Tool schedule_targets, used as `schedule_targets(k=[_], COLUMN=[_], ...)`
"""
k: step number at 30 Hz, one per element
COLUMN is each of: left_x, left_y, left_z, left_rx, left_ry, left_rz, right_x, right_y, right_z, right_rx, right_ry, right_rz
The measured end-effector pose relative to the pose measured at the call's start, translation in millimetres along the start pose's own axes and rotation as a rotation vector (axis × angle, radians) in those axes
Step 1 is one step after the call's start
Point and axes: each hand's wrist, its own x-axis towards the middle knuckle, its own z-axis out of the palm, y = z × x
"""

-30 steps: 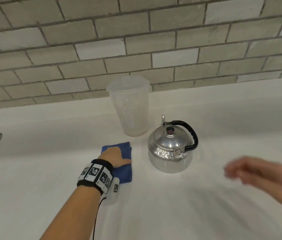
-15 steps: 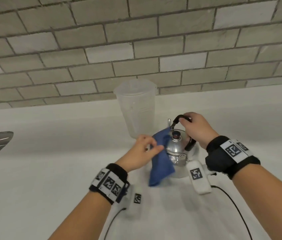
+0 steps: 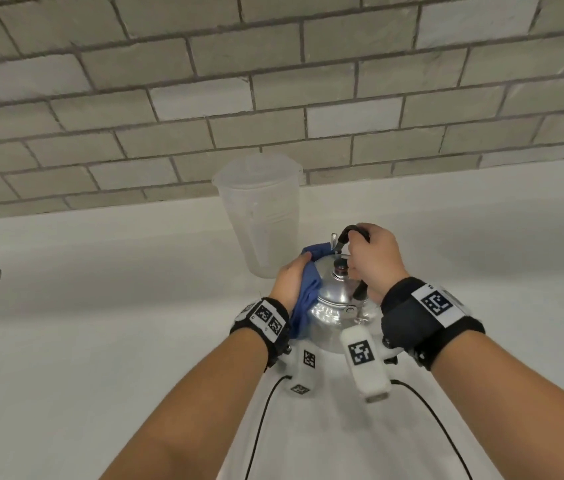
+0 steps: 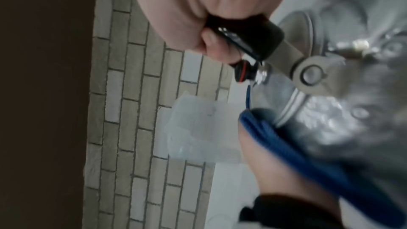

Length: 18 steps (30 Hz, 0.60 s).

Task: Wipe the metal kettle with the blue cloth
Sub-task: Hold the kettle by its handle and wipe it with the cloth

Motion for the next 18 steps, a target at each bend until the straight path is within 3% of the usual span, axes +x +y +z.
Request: schedule_targets(k=[3,6,9,11,15,18], left_x=[2.8,-5.7,-21.8,-22.8,-0.4,13.4], left_y=[-6.2,-14.2,-23.1,-24.8,-4.0,9.8], left_z=[-1.6,4.1,15.3,13.3,3.2,0.5], left_rx=[-0.059,0.027,0.088,0.086,0.091,0.075], left_ry=[0.017,0.107,0.251,0.229,0.044,-0.019], left_rz=[0.009,0.143,0.309,0.339,0.207,0.045], right_x=[1.9,2.9,3.3,2.7,4.8,4.5], right_y=[7.6,10.3,10.3,10.9,19.9,23.1], right_z=[11.8,25.7,31.8,27.4,12.7,6.5], right_rx=[0.091,0.172,0.215,0.256,0.300,0.262], right_ry=[0.160,0.267,0.307,0.305,0.262,0.198], right_rz=[0.023,0.039,0.046,0.066,0.089,0.110])
